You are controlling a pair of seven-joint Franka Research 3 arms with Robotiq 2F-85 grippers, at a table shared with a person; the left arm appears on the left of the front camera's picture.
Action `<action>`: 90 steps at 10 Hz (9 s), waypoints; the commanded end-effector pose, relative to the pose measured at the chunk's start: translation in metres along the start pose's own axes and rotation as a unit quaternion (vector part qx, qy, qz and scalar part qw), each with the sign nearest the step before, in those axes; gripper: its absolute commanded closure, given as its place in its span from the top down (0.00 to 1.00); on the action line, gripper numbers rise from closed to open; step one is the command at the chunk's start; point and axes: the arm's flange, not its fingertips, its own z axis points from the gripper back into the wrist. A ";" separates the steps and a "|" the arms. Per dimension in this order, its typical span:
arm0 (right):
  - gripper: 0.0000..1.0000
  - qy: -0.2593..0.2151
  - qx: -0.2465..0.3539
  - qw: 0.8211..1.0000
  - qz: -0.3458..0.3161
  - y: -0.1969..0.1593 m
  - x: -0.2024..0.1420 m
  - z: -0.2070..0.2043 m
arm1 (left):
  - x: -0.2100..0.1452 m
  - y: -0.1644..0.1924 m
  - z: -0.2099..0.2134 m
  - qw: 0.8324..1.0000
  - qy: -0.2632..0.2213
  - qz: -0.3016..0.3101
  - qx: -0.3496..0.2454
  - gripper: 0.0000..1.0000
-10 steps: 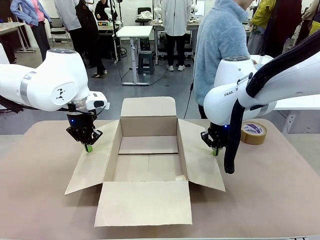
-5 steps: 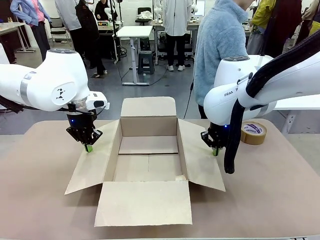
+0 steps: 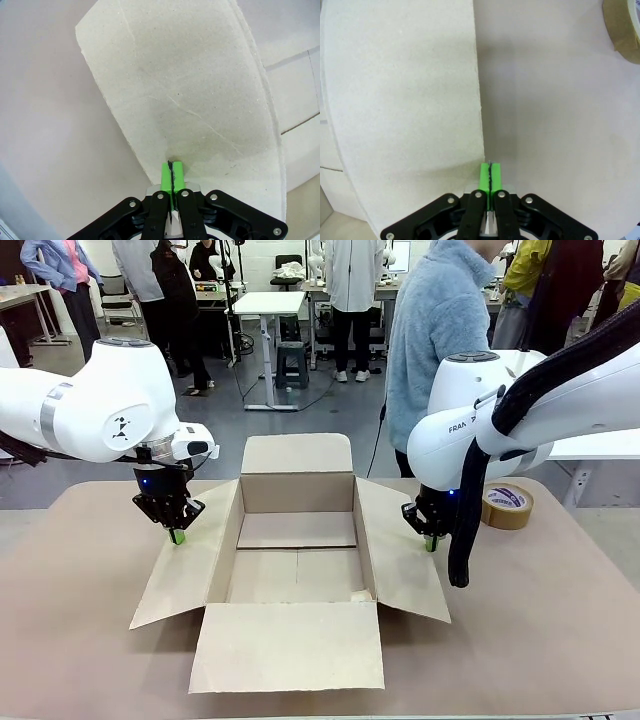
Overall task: Wrap the clocks to prevent damage.
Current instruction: Once the human has placed the objects inside and stepped back, release both hands from the side flaps of the Package Box.
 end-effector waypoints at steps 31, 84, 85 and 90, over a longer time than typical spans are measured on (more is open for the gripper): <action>0.01 -0.005 -0.003 1.000 -0.007 0.001 -0.001 0.000 | 0.000 0.000 0.000 1.000 -0.002 0.002 0.003 0.00; 0.01 -0.005 -0.003 1.000 -0.007 0.001 -0.001 0.000 | 0.000 0.000 0.000 1.000 -0.002 0.002 0.003 0.00; 0.01 -0.005 -0.003 1.000 -0.007 0.001 -0.001 0.000 | 0.000 0.000 0.000 1.000 -0.002 0.002 0.003 0.00; 0.01 -0.005 -0.003 1.000 -0.007 0.001 -0.001 0.000 | 0.000 0.000 0.000 1.000 -0.002 0.002 0.003 0.00</action>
